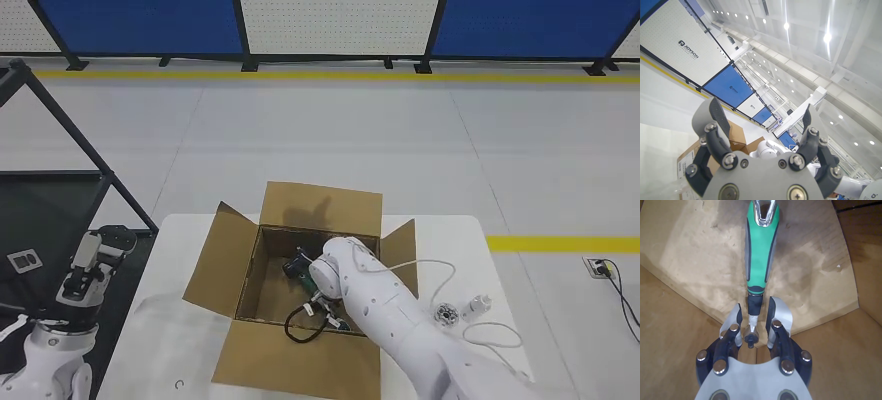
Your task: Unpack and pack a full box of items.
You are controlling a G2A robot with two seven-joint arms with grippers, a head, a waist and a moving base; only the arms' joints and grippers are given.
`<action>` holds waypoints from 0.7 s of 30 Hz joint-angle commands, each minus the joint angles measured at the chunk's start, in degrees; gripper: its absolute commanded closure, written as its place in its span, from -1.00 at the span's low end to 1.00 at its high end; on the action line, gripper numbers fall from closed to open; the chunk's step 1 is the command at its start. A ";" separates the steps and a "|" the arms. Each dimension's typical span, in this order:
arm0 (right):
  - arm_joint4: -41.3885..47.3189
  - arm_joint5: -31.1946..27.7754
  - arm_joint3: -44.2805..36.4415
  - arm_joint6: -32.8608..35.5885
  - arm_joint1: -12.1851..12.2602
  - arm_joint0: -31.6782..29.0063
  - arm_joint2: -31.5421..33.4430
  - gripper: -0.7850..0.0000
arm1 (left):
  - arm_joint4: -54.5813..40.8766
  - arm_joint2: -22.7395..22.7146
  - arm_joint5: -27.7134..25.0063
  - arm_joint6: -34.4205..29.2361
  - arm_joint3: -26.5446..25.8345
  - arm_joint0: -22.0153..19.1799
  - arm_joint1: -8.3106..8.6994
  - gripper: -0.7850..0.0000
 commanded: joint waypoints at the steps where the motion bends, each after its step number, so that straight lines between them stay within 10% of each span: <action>1: -0.20 -0.06 0.77 -0.63 -0.32 -0.04 0.11 0.22 | 0.14 0.00 0.06 0.16 0.02 0.00 0.00 -1.00; 13: -1.47 -0.55 3.82 -1.96 -1.86 -0.43 0.63 0.22 | 0.59 -0.06 -0.03 0.89 -0.29 0.34 0.01 -1.00; 21: -2.21 -1.16 5.34 -2.26 -2.54 -0.57 1.04 0.61 | 0.70 -0.22 -0.21 1.41 -0.38 0.74 0.00 -1.00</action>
